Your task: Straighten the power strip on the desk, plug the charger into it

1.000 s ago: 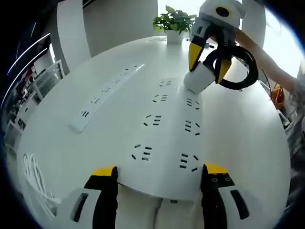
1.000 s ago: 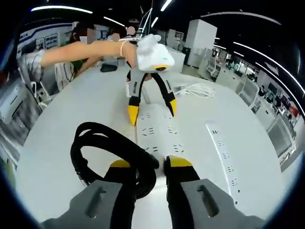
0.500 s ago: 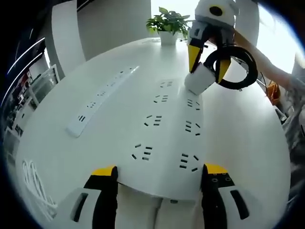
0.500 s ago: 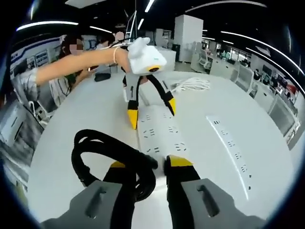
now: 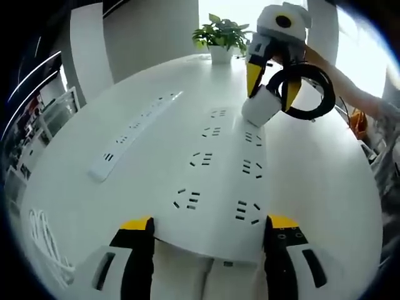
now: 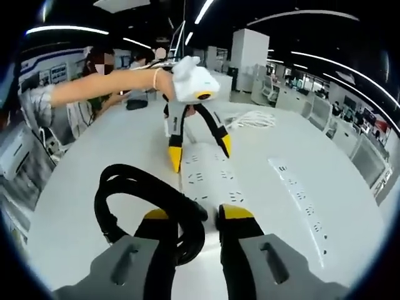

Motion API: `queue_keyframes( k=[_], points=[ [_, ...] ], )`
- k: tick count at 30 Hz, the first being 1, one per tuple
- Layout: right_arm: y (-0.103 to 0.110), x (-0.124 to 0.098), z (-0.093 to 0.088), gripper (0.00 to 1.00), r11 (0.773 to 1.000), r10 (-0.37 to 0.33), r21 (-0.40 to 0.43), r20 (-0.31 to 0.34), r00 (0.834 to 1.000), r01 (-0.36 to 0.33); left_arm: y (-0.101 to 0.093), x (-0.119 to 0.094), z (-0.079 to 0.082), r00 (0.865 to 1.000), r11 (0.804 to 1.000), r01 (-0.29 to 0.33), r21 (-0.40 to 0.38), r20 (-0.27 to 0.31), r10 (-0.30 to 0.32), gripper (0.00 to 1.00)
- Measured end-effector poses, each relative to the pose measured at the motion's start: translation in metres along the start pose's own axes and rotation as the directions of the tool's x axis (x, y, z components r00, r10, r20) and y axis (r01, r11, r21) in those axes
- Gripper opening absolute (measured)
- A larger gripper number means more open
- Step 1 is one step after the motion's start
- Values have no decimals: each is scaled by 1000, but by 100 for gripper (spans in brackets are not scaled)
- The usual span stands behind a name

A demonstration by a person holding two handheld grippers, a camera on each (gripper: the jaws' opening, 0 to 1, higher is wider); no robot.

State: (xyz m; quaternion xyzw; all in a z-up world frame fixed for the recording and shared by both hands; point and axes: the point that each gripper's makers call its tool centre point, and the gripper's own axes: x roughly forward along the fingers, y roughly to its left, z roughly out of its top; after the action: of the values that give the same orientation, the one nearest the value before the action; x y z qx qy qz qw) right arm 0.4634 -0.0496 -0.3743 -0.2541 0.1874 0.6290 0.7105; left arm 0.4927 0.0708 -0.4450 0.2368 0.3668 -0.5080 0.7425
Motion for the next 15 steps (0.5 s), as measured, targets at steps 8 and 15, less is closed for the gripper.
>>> queue_keyframes(
  k=[8,15],
  points=[
    [-2,4,-6,28,999,-46,-29,-13,999,45,1,-6,1,1000,1000,-14,-14,14,14,71],
    [-2,5,-7,30,998,-56,4,12,998,56,1,-11,2,999,999,-12,-41,50,14,69]
  ],
)
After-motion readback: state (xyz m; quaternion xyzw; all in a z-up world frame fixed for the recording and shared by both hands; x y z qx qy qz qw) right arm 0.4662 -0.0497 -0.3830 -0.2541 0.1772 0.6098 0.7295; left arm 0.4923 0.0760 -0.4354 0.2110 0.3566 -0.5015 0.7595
